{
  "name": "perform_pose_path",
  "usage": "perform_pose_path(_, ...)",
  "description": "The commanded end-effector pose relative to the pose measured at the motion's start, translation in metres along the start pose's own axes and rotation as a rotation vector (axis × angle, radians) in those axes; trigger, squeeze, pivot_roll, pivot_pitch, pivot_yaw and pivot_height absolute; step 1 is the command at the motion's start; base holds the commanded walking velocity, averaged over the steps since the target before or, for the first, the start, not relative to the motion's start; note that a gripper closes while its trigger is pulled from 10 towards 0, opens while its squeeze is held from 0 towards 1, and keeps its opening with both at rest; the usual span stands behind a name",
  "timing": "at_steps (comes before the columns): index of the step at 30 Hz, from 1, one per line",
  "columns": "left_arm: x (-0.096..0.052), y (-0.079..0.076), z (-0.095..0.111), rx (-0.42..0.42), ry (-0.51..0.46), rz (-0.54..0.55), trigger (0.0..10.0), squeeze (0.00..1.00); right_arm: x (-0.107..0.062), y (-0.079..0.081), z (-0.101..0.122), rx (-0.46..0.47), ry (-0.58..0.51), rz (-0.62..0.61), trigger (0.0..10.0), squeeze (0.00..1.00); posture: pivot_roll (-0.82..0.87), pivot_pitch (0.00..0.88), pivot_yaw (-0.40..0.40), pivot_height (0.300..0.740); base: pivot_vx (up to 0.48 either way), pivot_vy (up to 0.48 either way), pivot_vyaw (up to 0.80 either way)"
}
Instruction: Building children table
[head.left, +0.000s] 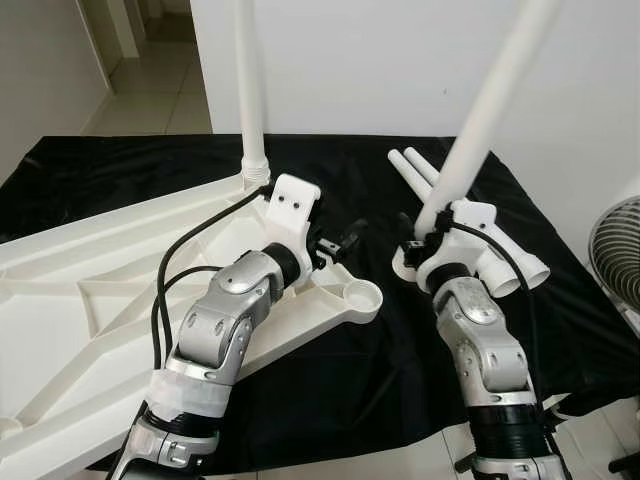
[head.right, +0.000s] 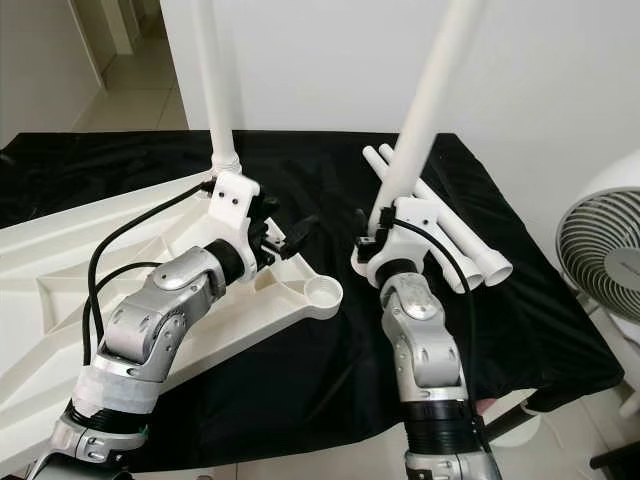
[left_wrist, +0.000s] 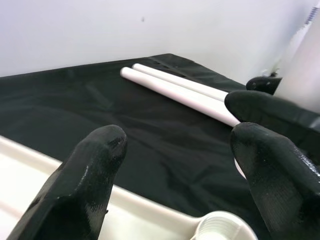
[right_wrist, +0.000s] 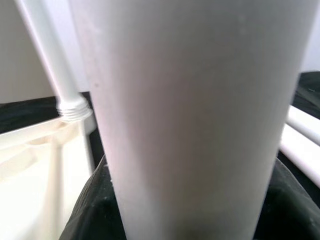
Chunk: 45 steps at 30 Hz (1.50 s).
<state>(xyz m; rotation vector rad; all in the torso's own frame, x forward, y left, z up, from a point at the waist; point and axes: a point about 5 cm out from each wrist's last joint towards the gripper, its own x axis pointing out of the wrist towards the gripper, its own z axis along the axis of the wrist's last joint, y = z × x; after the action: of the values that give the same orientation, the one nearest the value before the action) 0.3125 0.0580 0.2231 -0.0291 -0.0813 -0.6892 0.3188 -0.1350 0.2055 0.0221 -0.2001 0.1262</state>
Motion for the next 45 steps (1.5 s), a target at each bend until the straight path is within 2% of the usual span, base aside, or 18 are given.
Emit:
perform_pose_path(1,-0.010,0.010,-0.012,-0.041,0.020,0.122,10.0,0.00,0.001,0.005,-0.006,-0.026,-0.012,0.031,10.0,0.00,0.05,0.002,-0.045,0.740,0.000,0.000,0.00)
perform_pose_path(4,-0.012,0.011,-0.016,-0.042,0.029,0.121,10.0,0.00,0.000,0.006,-0.008,-0.032,-0.012,0.046,10.0,0.00,0.05,0.001,-0.041,0.740,0.000,0.000,0.00)
perform_pose_path(5,-0.014,0.013,-0.019,-0.016,0.035,0.131,10.0,0.00,-0.002,0.008,-0.011,-0.038,-0.015,0.067,10.0,0.00,0.04,0.000,-0.033,0.740,0.000,0.000,0.00)
perform_pose_path(10,-0.015,0.014,-0.017,0.013,0.019,0.144,10.0,0.00,-0.004,0.008,-0.013,-0.033,-0.026,0.084,10.0,0.00,0.04,0.000,-0.022,0.740,0.000,0.000,0.00)
perform_pose_path(19,-0.018,0.001,-0.021,0.067,0.023,0.094,10.0,0.00,-0.009,0.011,-0.022,-0.034,-0.026,0.098,10.0,0.00,0.04,0.010,0.006,0.740,0.000,0.000,0.00)
perform_pose_path(21,-0.019,0.001,-0.020,0.108,0.034,0.078,10.0,0.00,-0.010,0.010,-0.023,-0.041,-0.025,0.099,10.0,0.00,0.05,0.007,0.026,0.740,0.000,0.000,0.00)
perform_pose_path(22,-0.021,0.002,-0.021,0.086,0.043,0.072,10.0,0.00,-0.009,0.011,-0.023,-0.052,-0.037,0.108,10.0,0.00,0.05,0.002,0.061,0.740,0.000,0.000,0.00)
perform_pose_path(26,-0.026,0.005,-0.026,0.064,0.071,0.086,10.0,0.00,-0.006,0.013,-0.021,-0.077,-0.060,0.135,10.0,0.00,0.05,0.000,0.079,0.740,0.000,0.000,0.00)
perform_pose_path(36,-0.028,0.013,-0.032,0.085,0.106,0.143,10.0,0.00,0.001,0.019,-0.023,-0.087,-0.069,0.167,10.0,0.00,0.05,0.004,0.094,0.740,0.000,0.000,0.00)
perform_pose_path(45,-0.032,0.024,-0.029,0.092,0.125,0.179,10.0,0.00,0.010,0.016,-0.022,-0.120,-0.100,0.147,10.0,0.00,0.06,0.000,0.175,0.740,0.000,0.000,0.00)
